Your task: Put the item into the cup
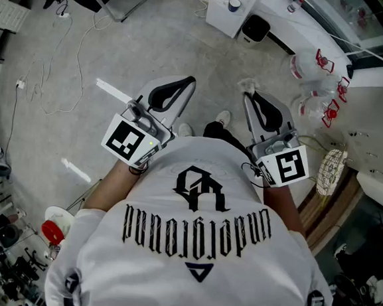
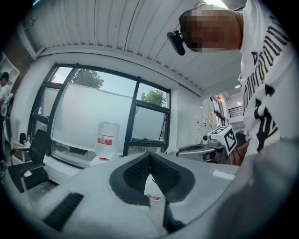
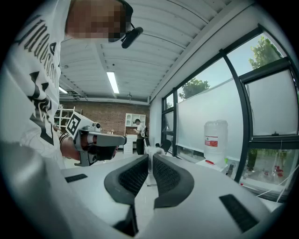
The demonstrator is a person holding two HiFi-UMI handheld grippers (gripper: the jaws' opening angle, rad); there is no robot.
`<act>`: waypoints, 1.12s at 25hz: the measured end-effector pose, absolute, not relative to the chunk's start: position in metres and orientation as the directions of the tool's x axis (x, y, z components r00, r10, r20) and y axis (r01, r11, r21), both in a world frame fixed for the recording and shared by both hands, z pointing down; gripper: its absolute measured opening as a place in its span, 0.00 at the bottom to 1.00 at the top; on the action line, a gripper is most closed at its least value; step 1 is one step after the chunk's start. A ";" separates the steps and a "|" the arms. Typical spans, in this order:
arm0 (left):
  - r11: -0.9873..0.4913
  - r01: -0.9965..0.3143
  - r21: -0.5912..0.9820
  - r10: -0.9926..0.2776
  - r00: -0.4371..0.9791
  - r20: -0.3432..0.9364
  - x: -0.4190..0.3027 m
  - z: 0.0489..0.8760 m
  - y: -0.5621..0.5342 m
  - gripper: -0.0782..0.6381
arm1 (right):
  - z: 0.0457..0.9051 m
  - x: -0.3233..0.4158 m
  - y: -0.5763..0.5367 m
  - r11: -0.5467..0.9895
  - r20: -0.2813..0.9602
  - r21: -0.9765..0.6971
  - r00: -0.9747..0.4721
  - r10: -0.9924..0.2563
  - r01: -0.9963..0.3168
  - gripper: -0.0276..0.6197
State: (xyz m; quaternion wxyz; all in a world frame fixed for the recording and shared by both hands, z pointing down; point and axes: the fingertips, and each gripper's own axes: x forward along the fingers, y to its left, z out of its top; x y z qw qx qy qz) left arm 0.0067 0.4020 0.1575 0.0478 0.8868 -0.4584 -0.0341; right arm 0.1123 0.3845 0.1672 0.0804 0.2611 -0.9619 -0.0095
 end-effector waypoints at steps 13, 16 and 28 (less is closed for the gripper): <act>-0.527 -0.843 0.112 -0.846 0.532 0.023 0.039 0.161 0.338 0.13 | 0.167 0.164 0.311 0.864 0.144 0.063 -0.852 -0.504 -0.500 0.10; -0.523 -0.846 0.107 -0.848 0.528 0.031 0.056 0.163 0.312 0.13 | 0.167 0.185 0.286 0.865 0.137 0.068 -0.854 -0.501 -0.497 0.10; -0.454 -0.883 0.119 -0.884 0.463 0.069 0.084 0.173 0.254 0.13 | 0.173 0.230 0.214 0.902 0.139 0.015 -0.892 -0.429 -0.432 0.10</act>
